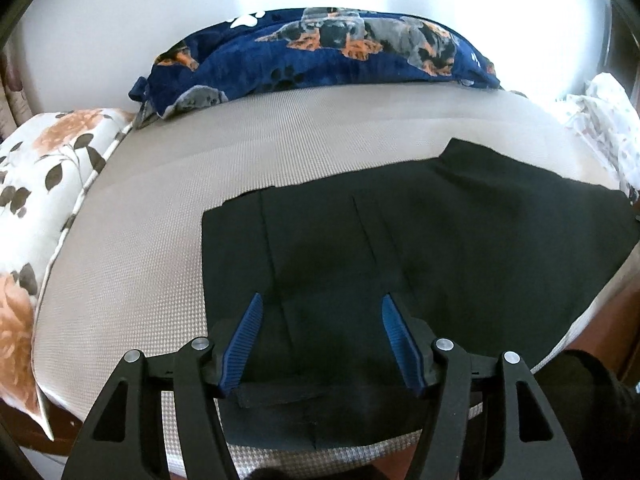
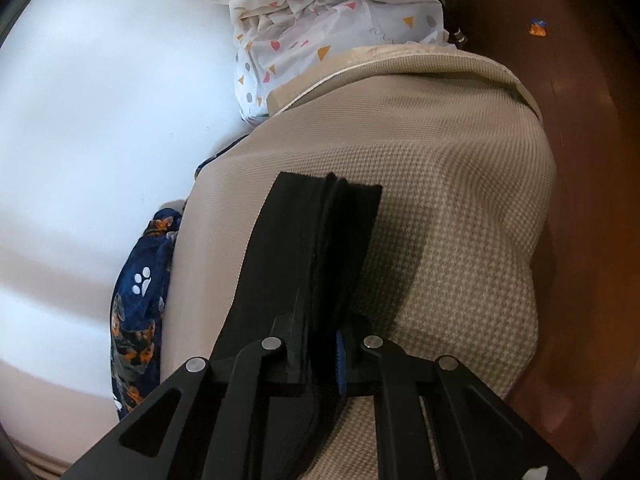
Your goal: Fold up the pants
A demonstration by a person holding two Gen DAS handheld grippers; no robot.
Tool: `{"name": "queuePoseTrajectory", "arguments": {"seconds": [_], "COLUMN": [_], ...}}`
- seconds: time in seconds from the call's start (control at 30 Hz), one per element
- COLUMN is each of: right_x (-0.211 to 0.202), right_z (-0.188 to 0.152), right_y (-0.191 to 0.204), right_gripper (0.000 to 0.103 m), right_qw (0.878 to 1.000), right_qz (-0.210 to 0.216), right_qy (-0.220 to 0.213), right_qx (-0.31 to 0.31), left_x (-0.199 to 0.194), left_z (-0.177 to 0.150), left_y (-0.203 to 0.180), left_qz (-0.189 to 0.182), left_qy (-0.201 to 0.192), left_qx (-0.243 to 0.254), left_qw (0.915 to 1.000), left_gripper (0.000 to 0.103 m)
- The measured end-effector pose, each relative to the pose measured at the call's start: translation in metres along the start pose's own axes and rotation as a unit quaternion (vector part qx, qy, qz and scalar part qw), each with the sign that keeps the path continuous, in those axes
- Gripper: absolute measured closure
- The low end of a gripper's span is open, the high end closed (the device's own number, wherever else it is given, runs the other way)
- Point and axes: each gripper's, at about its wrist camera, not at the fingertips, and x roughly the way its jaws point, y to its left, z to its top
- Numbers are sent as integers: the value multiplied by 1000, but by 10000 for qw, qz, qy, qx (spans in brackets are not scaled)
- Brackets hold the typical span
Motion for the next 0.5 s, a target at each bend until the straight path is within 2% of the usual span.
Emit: {"name": "queuePoseTrajectory", "arguments": {"seconds": [0.27,0.5], "right_x": [-3,-6], "right_z": [2,2], "right_y": [3,10], "right_gripper": [94,94], "right_qw": [10000,9998], "right_qz": [39,126], "right_qy": [-23,-58], "right_qx": [-72,-111], "left_x": [-2,-3], "left_z": [2,2], "left_y": [9,8], "left_qz": [-12,29], "left_qy": [-2,-13], "left_qx": [-252,-253], "left_qw": [9997,9997], "left_gripper": [36,36]}}
